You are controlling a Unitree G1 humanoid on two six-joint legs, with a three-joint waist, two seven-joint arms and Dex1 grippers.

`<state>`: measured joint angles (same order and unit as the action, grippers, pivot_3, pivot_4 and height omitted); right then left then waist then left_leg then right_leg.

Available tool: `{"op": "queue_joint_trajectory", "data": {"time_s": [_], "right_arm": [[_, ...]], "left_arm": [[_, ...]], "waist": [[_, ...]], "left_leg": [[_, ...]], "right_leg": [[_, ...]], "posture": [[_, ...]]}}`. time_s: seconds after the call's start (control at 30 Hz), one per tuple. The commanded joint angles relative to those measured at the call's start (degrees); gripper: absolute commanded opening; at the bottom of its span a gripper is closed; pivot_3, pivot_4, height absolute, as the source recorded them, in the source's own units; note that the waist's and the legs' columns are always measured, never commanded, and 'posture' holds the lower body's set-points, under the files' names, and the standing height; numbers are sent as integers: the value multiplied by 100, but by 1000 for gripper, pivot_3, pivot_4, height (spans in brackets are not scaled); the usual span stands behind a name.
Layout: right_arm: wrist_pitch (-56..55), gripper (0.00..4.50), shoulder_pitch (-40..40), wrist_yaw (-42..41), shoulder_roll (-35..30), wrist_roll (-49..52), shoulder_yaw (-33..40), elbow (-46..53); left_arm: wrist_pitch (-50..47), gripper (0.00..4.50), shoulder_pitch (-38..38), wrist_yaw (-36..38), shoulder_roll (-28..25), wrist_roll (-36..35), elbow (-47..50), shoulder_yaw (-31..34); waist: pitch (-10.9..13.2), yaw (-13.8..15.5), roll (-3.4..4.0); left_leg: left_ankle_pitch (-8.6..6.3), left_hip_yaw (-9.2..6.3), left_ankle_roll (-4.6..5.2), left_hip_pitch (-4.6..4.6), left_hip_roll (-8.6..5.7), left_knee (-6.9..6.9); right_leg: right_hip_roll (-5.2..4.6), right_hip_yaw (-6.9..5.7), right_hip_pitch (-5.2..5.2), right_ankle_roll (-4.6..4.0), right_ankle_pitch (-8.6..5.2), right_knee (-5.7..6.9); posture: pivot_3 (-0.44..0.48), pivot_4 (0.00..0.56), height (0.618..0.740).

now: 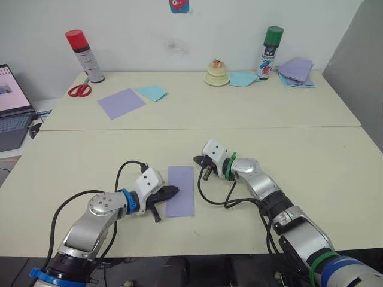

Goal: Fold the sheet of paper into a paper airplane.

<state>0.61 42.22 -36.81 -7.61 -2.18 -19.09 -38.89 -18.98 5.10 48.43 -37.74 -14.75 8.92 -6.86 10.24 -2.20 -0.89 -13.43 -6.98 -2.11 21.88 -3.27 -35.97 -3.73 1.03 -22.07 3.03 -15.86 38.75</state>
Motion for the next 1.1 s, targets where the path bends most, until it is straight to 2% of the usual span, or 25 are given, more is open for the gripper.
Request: {"op": "queue_joint_trajectory", "data": {"time_s": [0.03, 0.1, 0.2, 0.3, 0.47, 0.6, 0.87, 1.1], "right_arm": [[-154, 19, -33, 119, -77, -27, 252, -252], [-334, 19, -106, -209, 23, 341, 449, -23], [-134, 19, -458, -1344, 30, 1098, 534, 940], [187, 19, -751, -1905, -184, 1134, 267, 1585], [534, 19, -992, -2092, -477, 642, -283, 2007], [604, 19, -1065, -2204, -697, 189, -722, 1957], [1386, 19, -1561, -3277, -989, 518, -1296, 2997], [1912, 19, -1659, -3994, -1376, 549, -1819, 3515]], "left_arm": [[-51, 0, -137, 28, -52, 132, -79, -35], [-60, 0, -146, 27, -54, 120, -64, -29], [-78, 0, -144, 38, -46, 104, -49, -39], [-94, 0, -134, 60, -33, 100, -38, -44], [-134, 0, -137, 105, -41, 78, -19, -32], [-151, 0, -154, 112, -57, 101, 0, -34], [-254, 0, -268, 160, -131, 27, 126, 55], [-351, 0, -438, 214, -272, -33, 260, 189]], "waist": [[0, 2, 0], [0, 5, 0], [1, 9, 1], [3, 10, 4], [2, 24, 3], [0, 25, 3], [-2, 21, 2], [-5, 24, 3]], "left_leg": [[0, 0, 0, 0, 0, 0], [0, 0, 0, 1, 0, 0], [-1, 0, 1, 6, 0, 3], [-1, -1, 2, 8, 1, 5], [-1, -2, 1, 6, 1, 5], [-1, -1, 1, 6, 1, 7], [-2, -3, 2, 5, 2, 11], [-2, -5, 1, 4, 3, 13]], "right_leg": [[0, 0, 2, 0, 0, 0], [0, 0, 2, 0, 0, 0], [0, 1, 1, 0, 0, -8], [0, 1, 0, 1, -1, -12], [0, -2, 0, 1, -1, -10], [0, 0, -2, 0, -2, -11], [-1, -2, 2, -1, -4, -21], [-2, -5, 0, -2, -6, -24]], "posture": [[0, 150, 740], [0, 150, 740], [0, 150, 740], [0, 150, 740], [0, 150, 740], [0, 150, 740], [0, 150, 740], [0, 150, 740]]}}
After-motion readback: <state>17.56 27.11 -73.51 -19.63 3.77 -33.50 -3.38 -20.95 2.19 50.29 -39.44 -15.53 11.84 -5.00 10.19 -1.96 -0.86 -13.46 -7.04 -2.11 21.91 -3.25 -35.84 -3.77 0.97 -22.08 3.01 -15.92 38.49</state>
